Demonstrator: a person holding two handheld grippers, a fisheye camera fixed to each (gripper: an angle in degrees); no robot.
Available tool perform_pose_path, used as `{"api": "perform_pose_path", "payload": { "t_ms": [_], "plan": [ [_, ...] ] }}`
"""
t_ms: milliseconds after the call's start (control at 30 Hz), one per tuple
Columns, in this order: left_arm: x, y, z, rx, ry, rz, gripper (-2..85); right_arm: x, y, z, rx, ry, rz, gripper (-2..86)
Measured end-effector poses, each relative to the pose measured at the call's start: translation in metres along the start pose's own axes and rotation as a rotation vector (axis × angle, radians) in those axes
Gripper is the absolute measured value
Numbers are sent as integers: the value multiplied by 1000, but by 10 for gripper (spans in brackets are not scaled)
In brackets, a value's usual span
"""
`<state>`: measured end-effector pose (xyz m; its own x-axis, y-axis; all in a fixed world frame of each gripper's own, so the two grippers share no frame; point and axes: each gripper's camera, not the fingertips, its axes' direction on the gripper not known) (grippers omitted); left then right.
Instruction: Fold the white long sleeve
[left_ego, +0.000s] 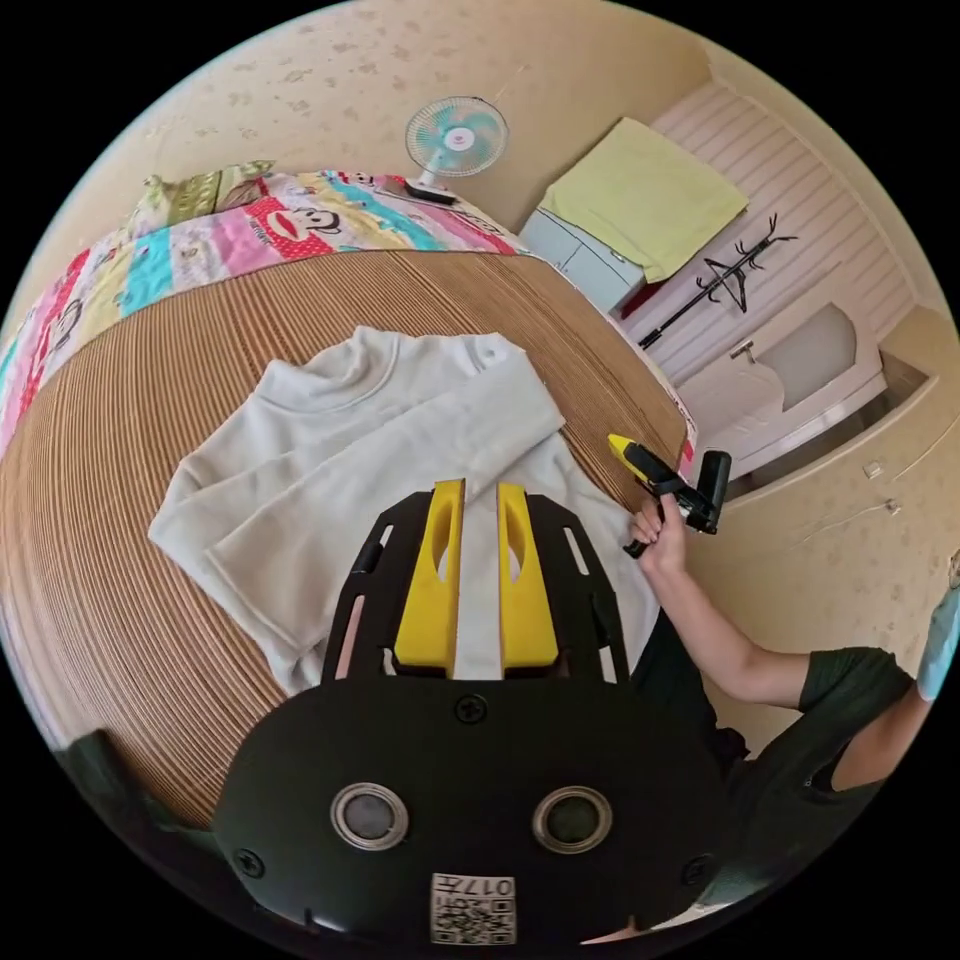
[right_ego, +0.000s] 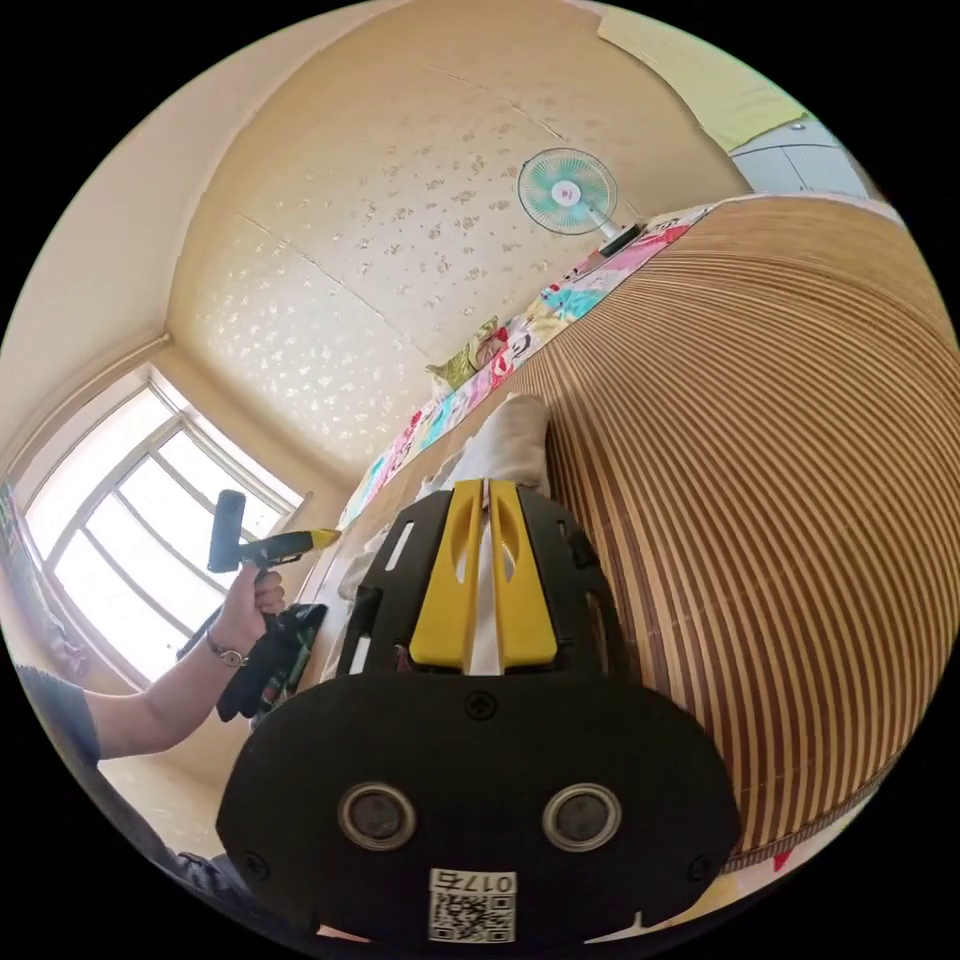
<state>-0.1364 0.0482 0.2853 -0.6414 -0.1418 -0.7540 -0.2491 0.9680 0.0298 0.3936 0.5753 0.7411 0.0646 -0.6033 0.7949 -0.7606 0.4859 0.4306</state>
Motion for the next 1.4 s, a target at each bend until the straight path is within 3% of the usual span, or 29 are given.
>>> {"api": "perform_pose_path", "payload": {
  "t_ms": [200,267,467,567,867,1067,1400],
  "plan": [
    [8,-97,79,-131,80,36,63,-5,2,69,-164,232,-169,67],
    [1,-118,101,-146,84,19,64,-28,15,74,-136,291,-283,64],
    [2,-175,170,-283,-82,99,89,-54,20,103,-148,462,-342,81],
    [-13,-193,184,-256,-9,40,92,-64,32,103,-61,515,-370,87],
    [-70,-229,215,-271,98,-150,83,-85,32,142,-117,594,-486,62],
    [-74,-239,205,-253,182,-112,22,-68,22,112,-23,502,-350,38],
    [-30,-268,166,-179,-17,45,11,-54,-3,101,-48,569,-182,33]
  ]
}}
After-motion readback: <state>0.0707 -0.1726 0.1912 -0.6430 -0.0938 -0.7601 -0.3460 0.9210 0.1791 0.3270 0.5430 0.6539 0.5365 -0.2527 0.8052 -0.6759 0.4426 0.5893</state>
